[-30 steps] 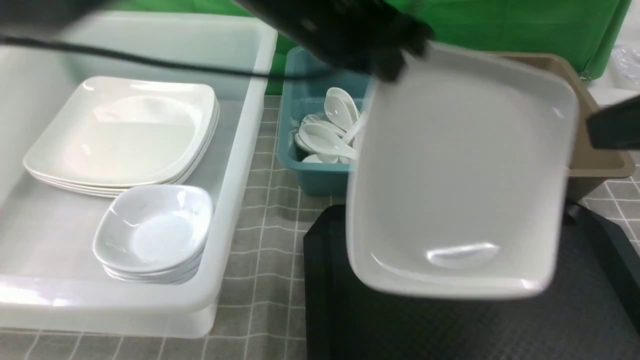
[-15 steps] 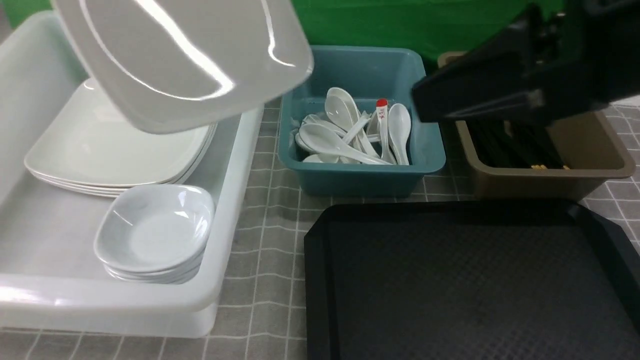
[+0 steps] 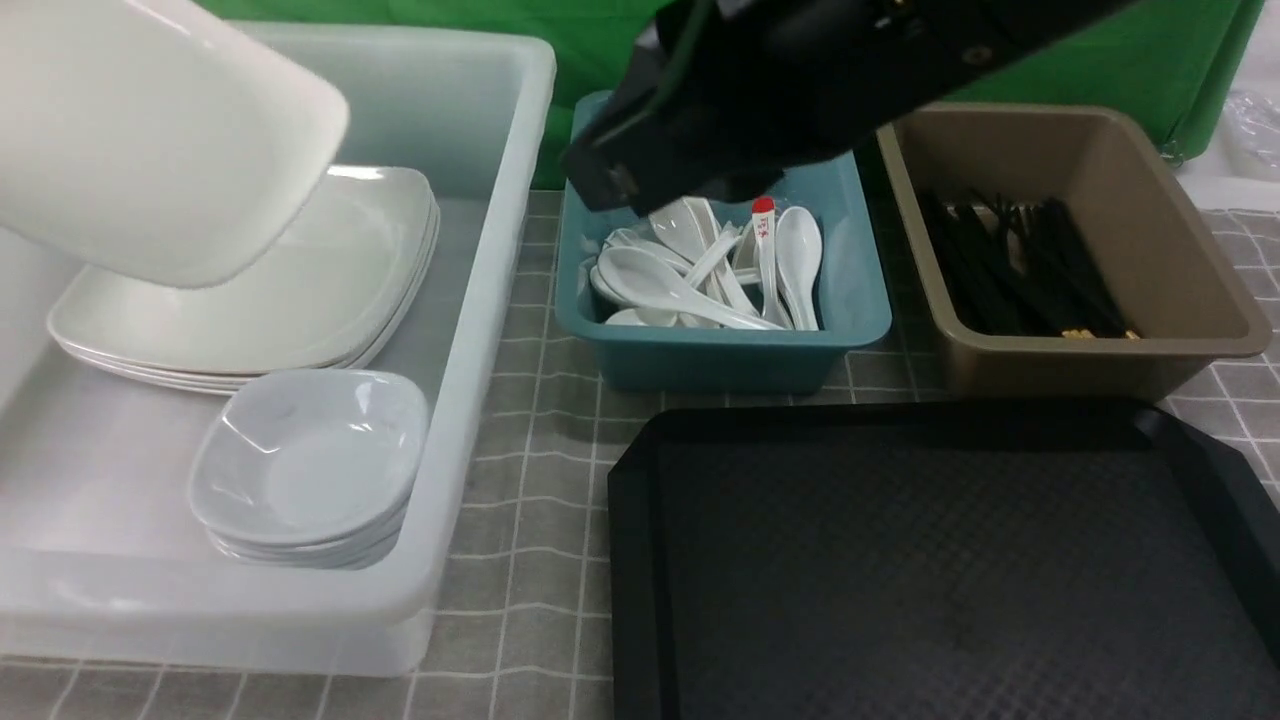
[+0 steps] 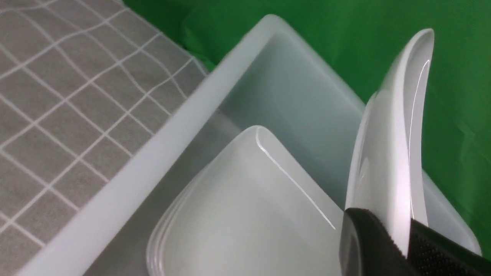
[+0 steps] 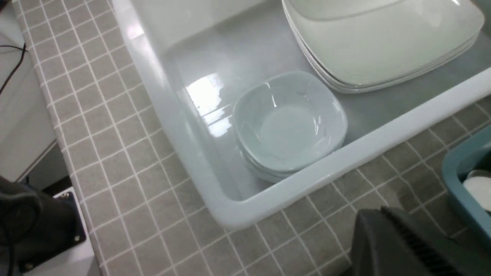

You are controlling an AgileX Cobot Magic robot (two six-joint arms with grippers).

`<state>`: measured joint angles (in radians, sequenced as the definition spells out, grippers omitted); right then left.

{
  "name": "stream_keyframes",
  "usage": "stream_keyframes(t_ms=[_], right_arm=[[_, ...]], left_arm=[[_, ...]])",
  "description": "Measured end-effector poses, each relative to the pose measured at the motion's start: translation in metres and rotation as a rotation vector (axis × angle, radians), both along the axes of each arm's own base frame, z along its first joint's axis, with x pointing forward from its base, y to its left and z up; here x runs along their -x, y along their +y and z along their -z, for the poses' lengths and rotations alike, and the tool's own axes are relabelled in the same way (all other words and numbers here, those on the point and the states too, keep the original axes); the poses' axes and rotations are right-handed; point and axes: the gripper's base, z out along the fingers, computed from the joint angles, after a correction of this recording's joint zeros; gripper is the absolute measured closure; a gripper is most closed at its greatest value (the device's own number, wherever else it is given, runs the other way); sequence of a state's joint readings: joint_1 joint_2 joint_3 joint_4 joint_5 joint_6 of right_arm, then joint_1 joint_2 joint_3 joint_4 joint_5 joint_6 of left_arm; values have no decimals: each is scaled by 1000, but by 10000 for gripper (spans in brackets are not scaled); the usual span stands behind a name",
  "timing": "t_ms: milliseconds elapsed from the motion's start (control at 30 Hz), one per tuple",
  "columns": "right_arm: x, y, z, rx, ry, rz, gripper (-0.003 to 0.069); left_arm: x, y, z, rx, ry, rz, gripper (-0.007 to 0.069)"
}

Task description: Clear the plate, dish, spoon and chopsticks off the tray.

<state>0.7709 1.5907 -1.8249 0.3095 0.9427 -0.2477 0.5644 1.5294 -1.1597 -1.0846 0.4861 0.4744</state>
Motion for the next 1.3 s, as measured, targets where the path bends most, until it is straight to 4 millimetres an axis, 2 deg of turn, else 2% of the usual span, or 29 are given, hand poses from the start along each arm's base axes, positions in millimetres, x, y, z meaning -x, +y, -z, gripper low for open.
stream_keyframes(t_ms=[33,133,167,433,500,600,633,733,767,833,1000,1100,1200,1300], right_arm=[[-5,5,1,-2,-2,0,632],[-7,7,0,-6,-5,1,632],[-8,8,0,-6,-6,1,632],[-8,7,0,-3,-3,0,631],[-8,7,0,-2,-5,1,631],[-10,6,0,8,-21,26,631],[-11,5,0,16,-28,37,631],[-12,4,-1,23,-27,53,632],[-12,4,-1,23,-27,53,632],[-11,3,-2,22,-23,57,632],[-11,2,-1,28,0,68,632],[-10,2,0,31,1,67,632],[-12,4,-3,7,-18,75,631],[-16,4,-8,-26,-72,94,631]], left_arm=[[-5,-1,16,13,21,-21,598],[-12,-3,29,6,46,-17,598],[-21,-8,41,20,64,-14,598],[-40,-20,66,1,111,27,575],[-42,-22,70,-15,118,36,543],[-45,-25,76,-54,145,74,454],[-44,-25,78,-86,163,98,398],[-41,-25,81,-173,215,156,298],[-41,-25,80,-169,214,154,291],[-36,-23,79,-229,265,159,203],[-27,-21,65,-270,278,113,143],[-24,-23,55,-273,260,105,142],[-20,-34,42,-265,236,135,187],[-16,-83,11,-334,152,311,389]])
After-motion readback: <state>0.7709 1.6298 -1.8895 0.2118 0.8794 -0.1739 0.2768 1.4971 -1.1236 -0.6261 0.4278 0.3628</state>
